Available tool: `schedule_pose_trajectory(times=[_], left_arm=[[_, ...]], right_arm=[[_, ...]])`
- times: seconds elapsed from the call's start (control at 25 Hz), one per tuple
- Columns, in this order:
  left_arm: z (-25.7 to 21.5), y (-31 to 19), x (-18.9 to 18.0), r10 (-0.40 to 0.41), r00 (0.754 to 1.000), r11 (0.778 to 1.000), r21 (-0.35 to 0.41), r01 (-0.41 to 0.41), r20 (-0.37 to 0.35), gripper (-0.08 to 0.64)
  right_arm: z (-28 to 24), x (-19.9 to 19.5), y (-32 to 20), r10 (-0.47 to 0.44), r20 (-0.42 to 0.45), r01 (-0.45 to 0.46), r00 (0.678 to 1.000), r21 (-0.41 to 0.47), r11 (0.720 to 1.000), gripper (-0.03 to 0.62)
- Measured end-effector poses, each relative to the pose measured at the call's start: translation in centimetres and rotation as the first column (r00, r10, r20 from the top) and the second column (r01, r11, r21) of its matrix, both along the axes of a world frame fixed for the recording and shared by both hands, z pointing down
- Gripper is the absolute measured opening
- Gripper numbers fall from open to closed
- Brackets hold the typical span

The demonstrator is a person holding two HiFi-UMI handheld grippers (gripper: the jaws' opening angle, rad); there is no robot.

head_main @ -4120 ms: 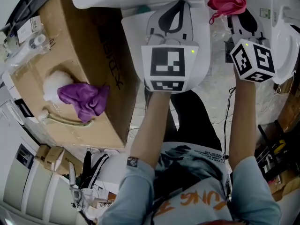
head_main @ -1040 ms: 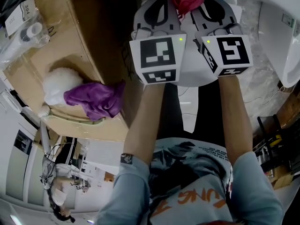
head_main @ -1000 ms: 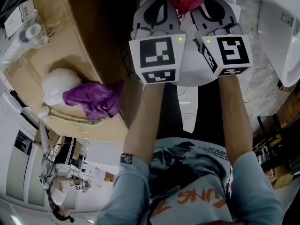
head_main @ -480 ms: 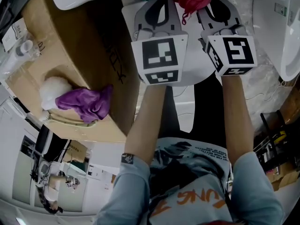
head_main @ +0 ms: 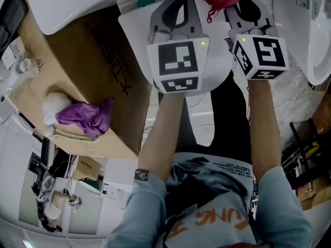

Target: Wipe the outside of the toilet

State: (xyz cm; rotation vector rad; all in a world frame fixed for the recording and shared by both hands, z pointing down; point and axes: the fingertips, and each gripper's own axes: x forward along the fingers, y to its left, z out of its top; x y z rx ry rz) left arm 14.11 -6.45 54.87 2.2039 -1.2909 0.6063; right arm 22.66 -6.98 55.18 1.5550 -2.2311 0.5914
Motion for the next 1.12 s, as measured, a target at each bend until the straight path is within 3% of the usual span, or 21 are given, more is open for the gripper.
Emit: schedule_pose_trajectory(times=[0.36, 0.64, 0.88, 1.12], left_arm=[[0.5, 0.3, 4.1, 0.005, 1.0, 1.0, -0.009, -0.005, -0.003, 0.025], [1.4, 1.2, 4.0, -0.008, 1.0, 0.999, -0.033, 0.008, -0.017, 0.025], [1.6, 2.0, -0.5, -0.047, 0.999, 0.998, -0.049, 0.047, -0.008, 0.025], [2.4, 3.0, -7.9, -0.115, 0.993, 0.991, -0.072, 0.116, 0.029, 0.025]], right_arm=[[1.0, 4.6, -0.2, 0.014, -0.01, -0.014, 1.0, -0.004, 1.0, 0.077], [2.2, 5.9, 1.4, 0.022, -0.066, -0.024, 0.998, -0.028, 0.999, 0.077], [2.6, 1.1, 3.6, -0.049, -0.064, 0.045, 0.997, -0.064, 0.997, 0.076], [2.1, -8.7, 4.3, -0.204, -0.021, 0.202, 0.979, -0.066, 0.977, 0.075]])
